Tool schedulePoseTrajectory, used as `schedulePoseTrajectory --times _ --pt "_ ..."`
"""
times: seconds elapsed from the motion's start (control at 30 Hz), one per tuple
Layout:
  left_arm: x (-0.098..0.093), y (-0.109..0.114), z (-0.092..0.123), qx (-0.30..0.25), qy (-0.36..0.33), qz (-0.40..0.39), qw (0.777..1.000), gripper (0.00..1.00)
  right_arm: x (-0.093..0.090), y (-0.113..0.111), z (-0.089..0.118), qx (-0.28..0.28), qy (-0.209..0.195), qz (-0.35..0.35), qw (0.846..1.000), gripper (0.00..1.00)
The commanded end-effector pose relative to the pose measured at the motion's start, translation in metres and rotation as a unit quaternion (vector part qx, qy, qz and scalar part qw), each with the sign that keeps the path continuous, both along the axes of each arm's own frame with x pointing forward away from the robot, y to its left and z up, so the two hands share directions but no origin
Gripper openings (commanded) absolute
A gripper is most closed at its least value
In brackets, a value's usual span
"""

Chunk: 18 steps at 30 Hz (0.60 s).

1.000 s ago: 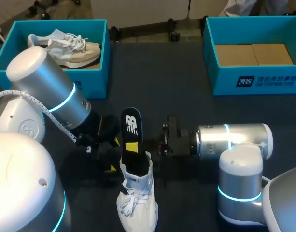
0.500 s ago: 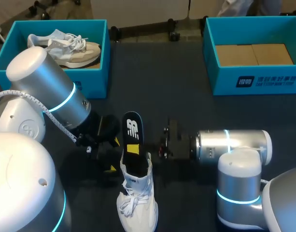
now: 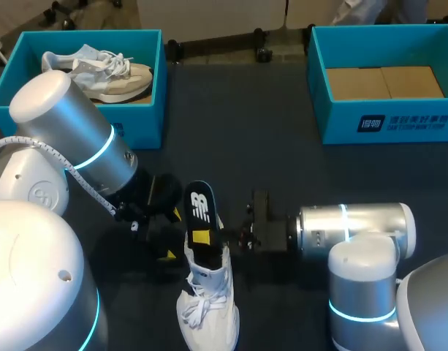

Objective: Take the shoe out of the shoebox, open the shoe tongue, remove and reinsert the insole, then place the shoe into the shoebox

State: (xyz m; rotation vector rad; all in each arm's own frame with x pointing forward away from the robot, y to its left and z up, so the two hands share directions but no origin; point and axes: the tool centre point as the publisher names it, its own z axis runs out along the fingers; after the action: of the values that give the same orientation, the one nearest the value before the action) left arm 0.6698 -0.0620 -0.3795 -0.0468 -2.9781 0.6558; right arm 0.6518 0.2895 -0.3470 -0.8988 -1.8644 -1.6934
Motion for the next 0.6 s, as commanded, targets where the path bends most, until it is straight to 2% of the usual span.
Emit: schedulePoseTrajectory --times 0.03,0.07,0.1,0.17,0.47,0.53,0.6 --pt "-0.001 0.001 -0.001 -0.001 -0.001 0.0 1.0 1.0 -0.003 -0.002 0.002 -0.002 -0.002 0.003 1.0 0.0" --pt "-0.001 0.001 -0.001 -0.001 -0.001 0.0 1.0 1.0 -0.002 -0.001 0.004 0.001 -0.006 0.004 1.0 0.16" --pt "-0.001 0.001 -0.001 -0.001 -0.001 0.0 1.0 1.0 -0.002 -0.001 0.006 0.0 -0.009 0.004 1.0 0.37" --pt "-0.001 0.001 -0.001 -0.001 -0.001 0.0 1.0 1.0 -0.001 -0.001 0.01 0.0 -0.016 0.004 1.0 0.44" --pt "-0.001 0.001 -0.001 -0.001 -0.001 0.0 1.0 1.0 0.008 0.001 0.027 -0.004 -0.045 0.007 0.999 0.38" --pt "-0.001 0.001 -0.001 -0.001 -0.001 0.0 1.0 1.0 0.012 0.002 0.029 0.0 -0.051 0.007 0.999 0.33" --pt "-0.001 0.001 -0.001 -0.001 -0.001 0.0 1.0 1.0 0.016 0.003 0.029 0.003 -0.053 0.006 0.999 0.22"
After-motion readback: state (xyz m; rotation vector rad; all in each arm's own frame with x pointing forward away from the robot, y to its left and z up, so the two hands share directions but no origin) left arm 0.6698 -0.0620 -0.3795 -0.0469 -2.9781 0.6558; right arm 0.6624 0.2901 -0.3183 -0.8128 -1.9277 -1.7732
